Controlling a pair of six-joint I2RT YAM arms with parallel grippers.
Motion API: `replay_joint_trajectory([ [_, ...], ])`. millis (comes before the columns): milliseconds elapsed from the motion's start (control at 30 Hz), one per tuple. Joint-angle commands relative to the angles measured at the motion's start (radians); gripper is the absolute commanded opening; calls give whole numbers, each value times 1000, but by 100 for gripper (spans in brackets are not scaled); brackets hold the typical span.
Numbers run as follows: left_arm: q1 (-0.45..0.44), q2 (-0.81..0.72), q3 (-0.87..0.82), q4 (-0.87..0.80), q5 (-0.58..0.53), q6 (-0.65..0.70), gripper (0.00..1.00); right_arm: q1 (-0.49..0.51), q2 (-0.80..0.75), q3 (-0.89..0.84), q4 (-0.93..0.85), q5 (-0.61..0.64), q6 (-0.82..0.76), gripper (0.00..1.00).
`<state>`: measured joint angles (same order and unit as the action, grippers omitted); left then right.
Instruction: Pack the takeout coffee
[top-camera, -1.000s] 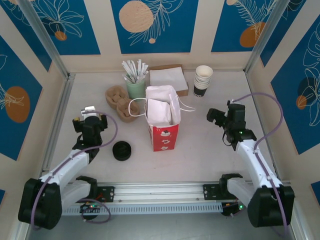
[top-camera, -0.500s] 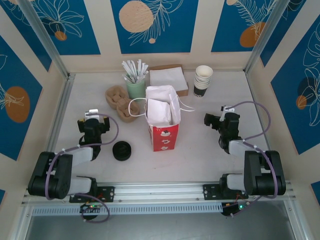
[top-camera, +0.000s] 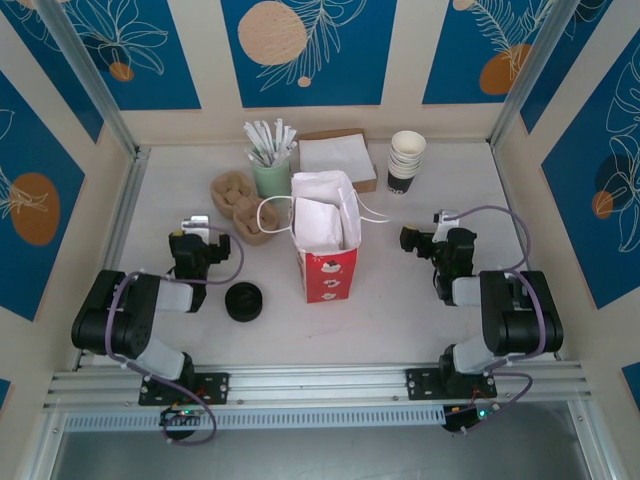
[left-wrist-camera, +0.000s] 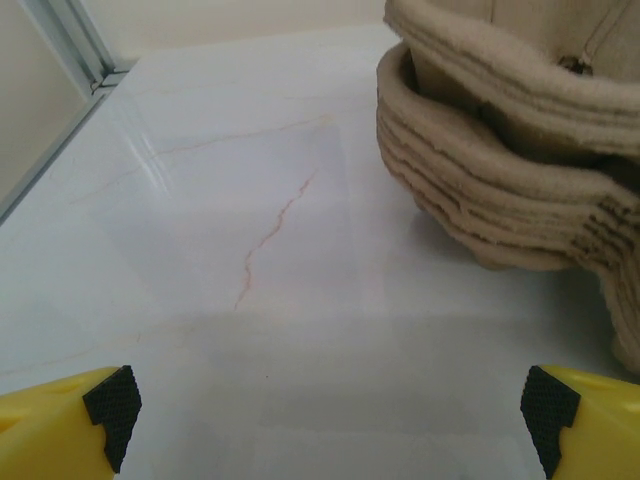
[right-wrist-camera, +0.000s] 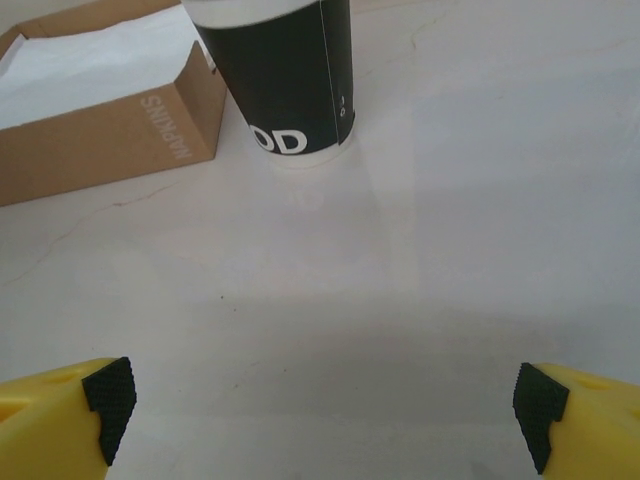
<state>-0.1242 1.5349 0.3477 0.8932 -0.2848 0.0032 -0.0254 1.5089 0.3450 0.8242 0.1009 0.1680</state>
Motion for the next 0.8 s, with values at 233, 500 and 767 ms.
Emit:
replay_joint_trajectory([
  [233, 14, 2, 23, 2, 4, 4, 99, 32, 14, 62, 2, 19, -62, 99],
  [500, 14, 3, 23, 1, 4, 3, 99, 32, 14, 62, 3, 18, -60, 99],
  [767, 14, 2, 22, 3, 4, 2, 99, 32, 15, 61, 3, 17, -62, 99],
])
